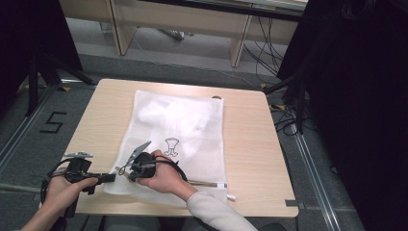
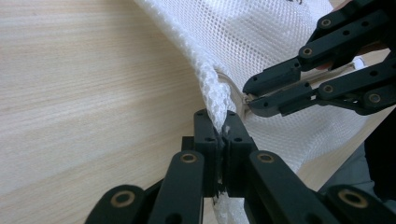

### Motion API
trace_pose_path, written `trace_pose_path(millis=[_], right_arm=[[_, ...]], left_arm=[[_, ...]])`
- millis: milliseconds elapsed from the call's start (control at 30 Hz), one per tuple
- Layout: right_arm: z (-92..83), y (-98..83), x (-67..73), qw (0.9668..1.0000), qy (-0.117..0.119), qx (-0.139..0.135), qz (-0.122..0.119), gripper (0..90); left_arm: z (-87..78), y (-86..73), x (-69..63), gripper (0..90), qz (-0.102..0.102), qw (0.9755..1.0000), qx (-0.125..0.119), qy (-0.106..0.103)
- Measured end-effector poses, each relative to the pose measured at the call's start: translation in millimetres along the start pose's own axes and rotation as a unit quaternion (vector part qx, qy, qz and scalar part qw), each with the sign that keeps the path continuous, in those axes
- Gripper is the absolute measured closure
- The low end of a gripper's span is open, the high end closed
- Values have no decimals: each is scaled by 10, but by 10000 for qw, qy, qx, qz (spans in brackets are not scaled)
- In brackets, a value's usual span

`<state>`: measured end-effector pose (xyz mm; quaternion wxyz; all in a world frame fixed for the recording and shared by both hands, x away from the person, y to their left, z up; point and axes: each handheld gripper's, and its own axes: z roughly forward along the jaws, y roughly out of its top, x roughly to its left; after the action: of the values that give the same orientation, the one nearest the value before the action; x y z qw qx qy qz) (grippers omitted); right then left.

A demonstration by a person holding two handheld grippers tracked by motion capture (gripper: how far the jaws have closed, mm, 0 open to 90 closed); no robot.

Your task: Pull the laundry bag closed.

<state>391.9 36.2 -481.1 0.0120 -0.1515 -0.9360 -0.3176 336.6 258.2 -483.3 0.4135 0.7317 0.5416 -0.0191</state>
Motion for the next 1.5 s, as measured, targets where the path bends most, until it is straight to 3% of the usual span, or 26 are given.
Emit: trace_pose_path(millis=[500,667,933,1133,1500], right_arm=[[-35,-116,-21,10000,2,81,7,826],[-49,-118,-24,9999,-40,90,-64,826],[-74,-174,-35,9999,-25,116,2,826],[-95,-218,-50,9999,2,81,69,826],[-154,-289,-61,10000,-44,26,26,826]], left_arm=[[12,-2,5,862,181,9997,109,136],[21,-4,-7,862,148,9998,63,141],[8,-1,7,861,198,9996,118,151],[20,-4,2,861,120,9998,60,137],[21,-7,13,861,114,9998,72,155]])
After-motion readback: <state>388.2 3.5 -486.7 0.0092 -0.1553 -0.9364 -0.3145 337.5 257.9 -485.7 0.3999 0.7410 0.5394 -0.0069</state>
